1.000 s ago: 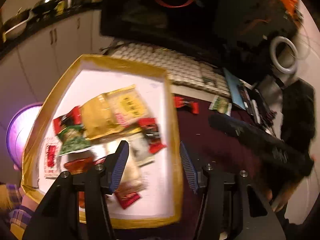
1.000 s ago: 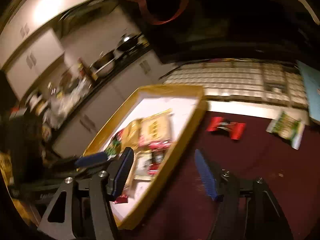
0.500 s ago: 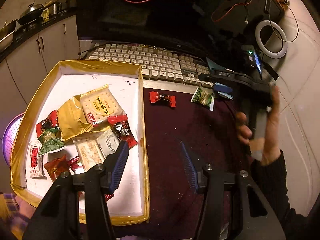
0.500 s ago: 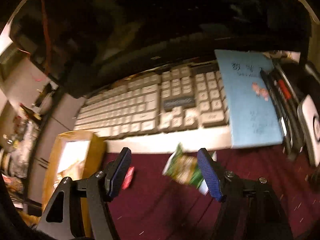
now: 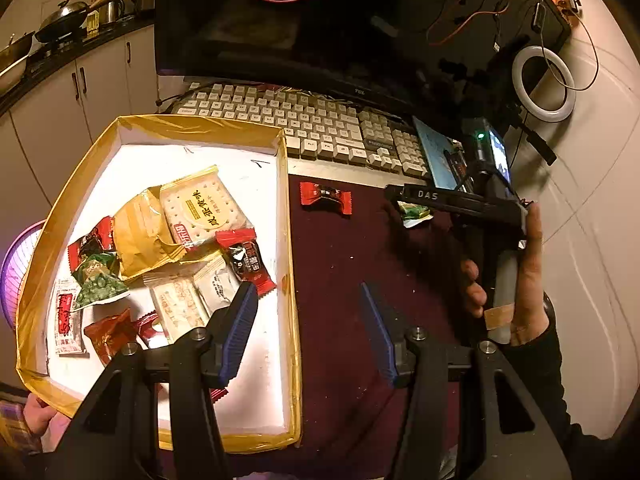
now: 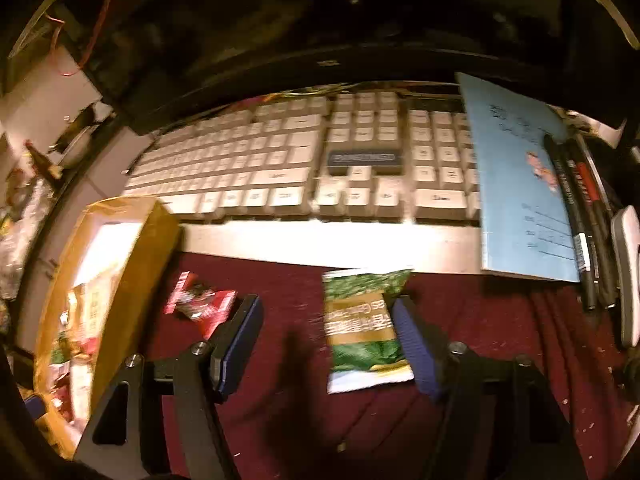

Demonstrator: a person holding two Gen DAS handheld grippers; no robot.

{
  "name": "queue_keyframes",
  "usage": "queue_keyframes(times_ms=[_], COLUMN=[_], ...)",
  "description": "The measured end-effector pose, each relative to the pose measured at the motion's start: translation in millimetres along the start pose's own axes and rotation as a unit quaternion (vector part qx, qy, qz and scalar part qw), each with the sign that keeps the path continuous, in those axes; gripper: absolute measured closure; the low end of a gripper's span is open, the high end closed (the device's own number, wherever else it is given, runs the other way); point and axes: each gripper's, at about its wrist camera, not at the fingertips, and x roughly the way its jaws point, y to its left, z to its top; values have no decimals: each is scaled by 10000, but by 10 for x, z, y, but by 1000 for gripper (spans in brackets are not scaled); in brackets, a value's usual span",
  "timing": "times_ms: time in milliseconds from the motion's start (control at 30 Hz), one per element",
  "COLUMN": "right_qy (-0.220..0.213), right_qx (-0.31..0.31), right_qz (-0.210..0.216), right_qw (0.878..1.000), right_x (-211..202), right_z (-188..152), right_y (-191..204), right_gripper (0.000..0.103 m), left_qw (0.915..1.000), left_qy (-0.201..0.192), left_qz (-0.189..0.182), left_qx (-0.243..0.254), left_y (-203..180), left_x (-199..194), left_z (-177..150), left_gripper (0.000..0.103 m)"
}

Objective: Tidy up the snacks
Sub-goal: 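Grasp the green pea bag on the cloth with the right tool, then grasp the red candy on the cloth with the left tool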

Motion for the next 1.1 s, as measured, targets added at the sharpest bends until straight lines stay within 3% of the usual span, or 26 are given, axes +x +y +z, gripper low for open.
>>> queue_keyframes(times_ms=[33,233,367,567,800,1100], right_qy=[8,76,125,-331,-744,-897], right_qx=[75,229,509,729,952,1219], right_qz=[-74,-120,238,864,802,1004], right_qw=[9999,9996,9983,9930,9894,9834], right_x=[20,33,-72,-472,-691,-628], right_z=[-2,-55,-134,-600,-999,-1015], right_y=[-27,-123,-163,-174,-346,-509], right_gripper=[60,68,68,68,68,68], left_qw=[10000,9999,9998,9987,9945,9857], left_qy=[-5,88,183,408,733,989], left_qz=[-6,-77,-36,-68,-36,149], left_qx=[1,-56,7,-293,-744,-1354], left_y=[-11,-109,-228,-298,-315,-344], left_x=[3,104,234,559,1026,1456], left_z=[1,69,147,320,530,749], left_gripper=[52,52,52,52,52,52])
